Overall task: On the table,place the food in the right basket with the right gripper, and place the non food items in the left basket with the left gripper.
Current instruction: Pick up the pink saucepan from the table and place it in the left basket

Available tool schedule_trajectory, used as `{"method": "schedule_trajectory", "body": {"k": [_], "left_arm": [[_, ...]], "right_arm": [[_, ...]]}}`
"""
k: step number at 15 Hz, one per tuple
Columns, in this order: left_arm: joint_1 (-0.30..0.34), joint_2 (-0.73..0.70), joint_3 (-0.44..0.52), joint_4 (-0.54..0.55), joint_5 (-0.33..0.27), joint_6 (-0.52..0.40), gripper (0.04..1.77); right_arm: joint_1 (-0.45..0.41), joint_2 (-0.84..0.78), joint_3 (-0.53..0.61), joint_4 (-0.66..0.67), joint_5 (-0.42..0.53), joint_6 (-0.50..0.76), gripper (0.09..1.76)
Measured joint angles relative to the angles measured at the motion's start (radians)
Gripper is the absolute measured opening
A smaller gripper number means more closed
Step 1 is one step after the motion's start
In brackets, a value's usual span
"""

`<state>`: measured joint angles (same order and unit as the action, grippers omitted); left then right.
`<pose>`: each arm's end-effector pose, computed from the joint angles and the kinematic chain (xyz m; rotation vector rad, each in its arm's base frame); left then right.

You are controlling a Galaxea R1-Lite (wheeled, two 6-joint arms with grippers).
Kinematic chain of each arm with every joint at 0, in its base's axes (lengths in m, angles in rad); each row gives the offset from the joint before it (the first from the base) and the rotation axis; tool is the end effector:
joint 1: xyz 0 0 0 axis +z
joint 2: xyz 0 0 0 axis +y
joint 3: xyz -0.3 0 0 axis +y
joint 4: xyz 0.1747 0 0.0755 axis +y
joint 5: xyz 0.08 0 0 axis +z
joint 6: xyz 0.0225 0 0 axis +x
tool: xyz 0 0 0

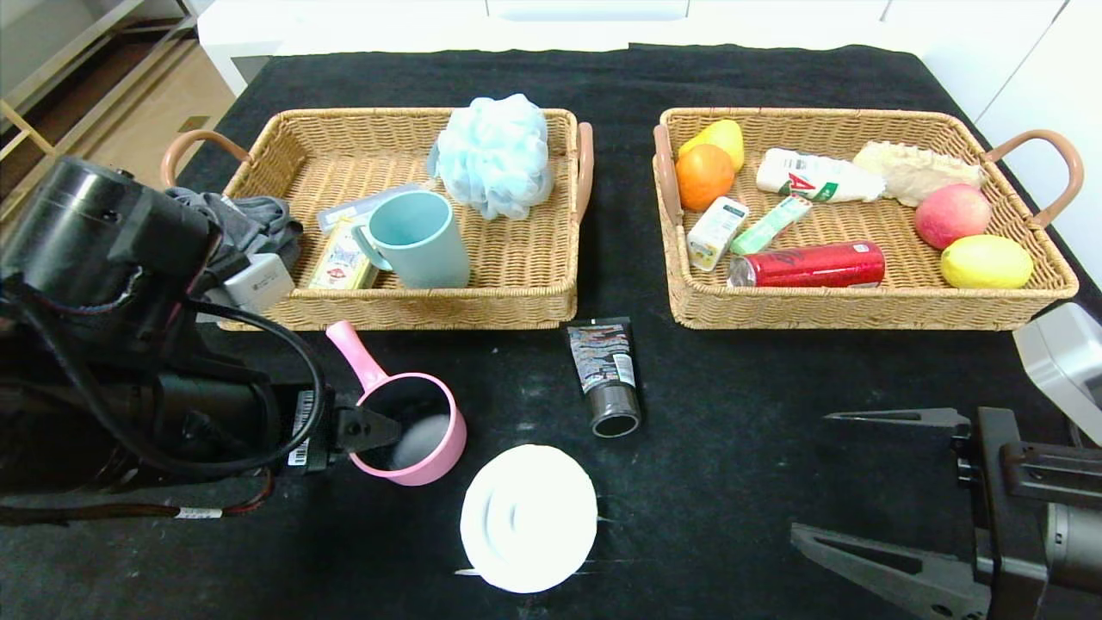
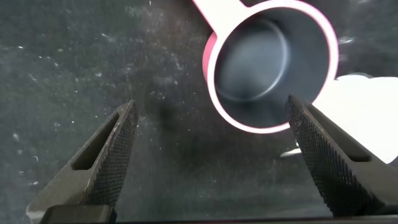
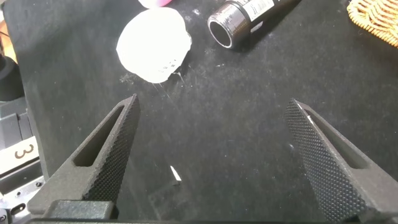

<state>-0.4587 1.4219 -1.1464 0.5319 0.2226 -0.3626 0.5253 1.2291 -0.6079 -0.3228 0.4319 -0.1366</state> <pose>0.1946 -0.0906 0.2482 -0.0730 0.7880 -0.0817 0.1523 0.0992 0.2128 -0.1395 0.2444 0.9696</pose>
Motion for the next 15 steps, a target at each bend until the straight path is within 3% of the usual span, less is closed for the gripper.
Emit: {"method": "schedule_trajectory", "body": {"k": [15], "left_arm": [[0.021,0.089,0.030,-0.079,-0.018,0.003,1.72]], "right_arm": [[0.013,0.004,0.009,-0.001,0.001,-0.005,1.71]]}}
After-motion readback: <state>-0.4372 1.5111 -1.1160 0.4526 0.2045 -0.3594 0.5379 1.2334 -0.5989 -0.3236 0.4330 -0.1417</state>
